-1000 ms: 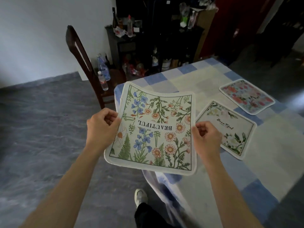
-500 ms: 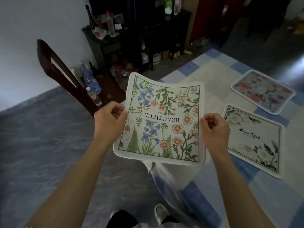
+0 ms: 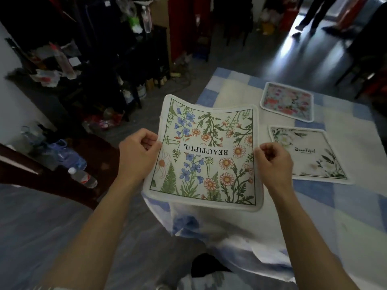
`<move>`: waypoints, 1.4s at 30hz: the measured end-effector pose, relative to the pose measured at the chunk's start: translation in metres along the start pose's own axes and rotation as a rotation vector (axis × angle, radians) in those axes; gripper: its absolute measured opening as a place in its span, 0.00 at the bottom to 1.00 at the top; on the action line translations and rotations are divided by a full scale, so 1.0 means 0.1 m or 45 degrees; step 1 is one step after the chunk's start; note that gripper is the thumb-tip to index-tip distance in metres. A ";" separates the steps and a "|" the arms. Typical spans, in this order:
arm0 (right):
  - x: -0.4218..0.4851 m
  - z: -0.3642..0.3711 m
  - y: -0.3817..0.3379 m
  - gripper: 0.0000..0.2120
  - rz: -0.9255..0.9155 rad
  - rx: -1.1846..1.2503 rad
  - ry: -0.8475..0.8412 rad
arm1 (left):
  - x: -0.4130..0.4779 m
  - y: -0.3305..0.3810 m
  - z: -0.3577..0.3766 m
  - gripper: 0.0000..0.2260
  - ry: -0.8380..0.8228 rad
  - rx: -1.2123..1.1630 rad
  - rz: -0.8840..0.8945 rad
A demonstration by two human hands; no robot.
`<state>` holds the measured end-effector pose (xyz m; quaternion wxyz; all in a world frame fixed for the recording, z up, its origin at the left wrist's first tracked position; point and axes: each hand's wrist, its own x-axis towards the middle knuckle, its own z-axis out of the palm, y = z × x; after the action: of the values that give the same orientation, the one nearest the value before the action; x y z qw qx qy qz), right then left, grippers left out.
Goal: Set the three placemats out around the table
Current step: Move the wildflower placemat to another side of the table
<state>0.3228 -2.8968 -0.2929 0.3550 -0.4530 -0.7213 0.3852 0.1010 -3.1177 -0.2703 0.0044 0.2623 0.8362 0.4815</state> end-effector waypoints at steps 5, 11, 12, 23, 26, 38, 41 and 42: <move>0.12 0.25 -0.03 0.01 0.064 -0.028 0.132 | 0.56 -0.22 0.14 0.04 -0.120 -0.059 0.046; 0.41 0.77 0.05 0.01 0.163 0.064 0.267 | 1.27 -0.30 0.38 0.08 -0.257 0.002 0.123; 0.42 0.83 0.06 0.01 0.196 0.071 0.294 | 1.40 -0.29 0.41 0.08 -0.292 0.011 0.137; 0.67 1.09 0.17 0.02 0.482 -0.052 0.619 | 2.47 -0.26 1.35 0.03 -0.667 -0.084 0.255; 0.74 1.30 0.16 0.02 0.543 -0.101 0.700 | 2.74 -0.39 1.65 0.04 -0.781 -0.133 0.277; 1.14 2.13 -0.45 0.04 0.691 -0.221 1.022 | 3.91 -0.63 2.10 0.04 -1.085 -0.165 0.402; 1.13 2.13 -0.50 0.02 0.723 -0.215 1.086 | 3.96 -0.55 2.16 0.03 -1.121 -0.185 0.442; 1.12 2.13 -0.51 0.02 0.723 -0.204 1.101 | 3.96 -0.53 2.17 0.03 -1.130 -0.191 0.467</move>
<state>0.0821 -2.8581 -0.3264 0.4661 -0.7743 -0.3847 0.1876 -0.2068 -2.7893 -0.3321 0.2946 0.5843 0.6566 0.3751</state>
